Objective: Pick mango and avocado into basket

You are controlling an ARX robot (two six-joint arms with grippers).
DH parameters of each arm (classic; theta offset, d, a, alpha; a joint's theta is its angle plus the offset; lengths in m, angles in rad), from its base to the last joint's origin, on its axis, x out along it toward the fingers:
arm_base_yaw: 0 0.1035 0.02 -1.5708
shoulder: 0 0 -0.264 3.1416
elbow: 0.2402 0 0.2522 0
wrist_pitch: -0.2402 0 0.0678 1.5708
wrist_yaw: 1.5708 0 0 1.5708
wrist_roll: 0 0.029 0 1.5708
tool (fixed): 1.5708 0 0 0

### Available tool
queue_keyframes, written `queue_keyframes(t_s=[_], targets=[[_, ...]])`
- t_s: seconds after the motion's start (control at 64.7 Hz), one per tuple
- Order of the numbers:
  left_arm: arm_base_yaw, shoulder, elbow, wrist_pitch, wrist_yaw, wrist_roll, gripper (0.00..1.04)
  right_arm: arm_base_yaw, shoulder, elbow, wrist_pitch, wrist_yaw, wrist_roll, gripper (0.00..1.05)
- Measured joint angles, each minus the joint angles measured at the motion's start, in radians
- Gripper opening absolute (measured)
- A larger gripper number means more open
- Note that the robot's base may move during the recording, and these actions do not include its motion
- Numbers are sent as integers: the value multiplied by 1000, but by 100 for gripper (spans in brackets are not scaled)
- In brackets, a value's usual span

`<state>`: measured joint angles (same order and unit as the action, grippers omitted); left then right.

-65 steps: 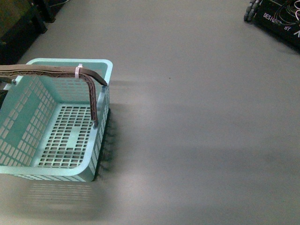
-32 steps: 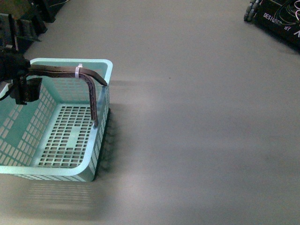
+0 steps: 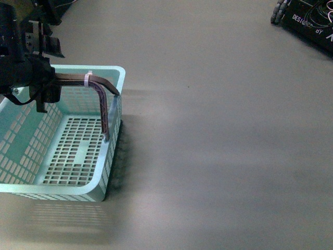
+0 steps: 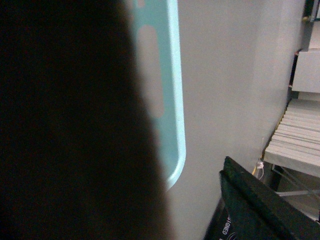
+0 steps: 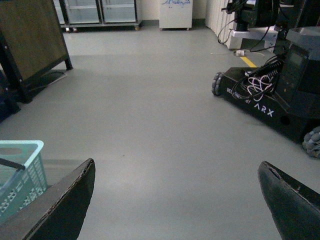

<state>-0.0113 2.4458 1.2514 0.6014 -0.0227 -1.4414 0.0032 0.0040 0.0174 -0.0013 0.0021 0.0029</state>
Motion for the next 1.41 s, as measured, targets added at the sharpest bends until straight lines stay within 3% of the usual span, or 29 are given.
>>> queue_keyframes(t_s=[0.124,0.17,0.464,0.665,0.912,1.144,1.407], targets=[[0,-22,-26,-26,-4,-26,32,0,0,0,0,0,0,96],[-1,-40,-48,-28,-4,-35,30,0,0,0,0,0,0,96],[-3,-314,-292,-67,31,-143,29,0,0,0,0,0,0,96],[6,-716,-435,-252,49,-151,29,0,0,0,0,0,0,96],[26,-1080,-464,-514,48,-148,29,0,0,0,0,0,0,96],[19,-1447,-456,-858,16,-130,29,0,0,0,0,0,0,96],[23,-1480,-446,-873,4,-111,29,0,0,0,0,0,0,96]])
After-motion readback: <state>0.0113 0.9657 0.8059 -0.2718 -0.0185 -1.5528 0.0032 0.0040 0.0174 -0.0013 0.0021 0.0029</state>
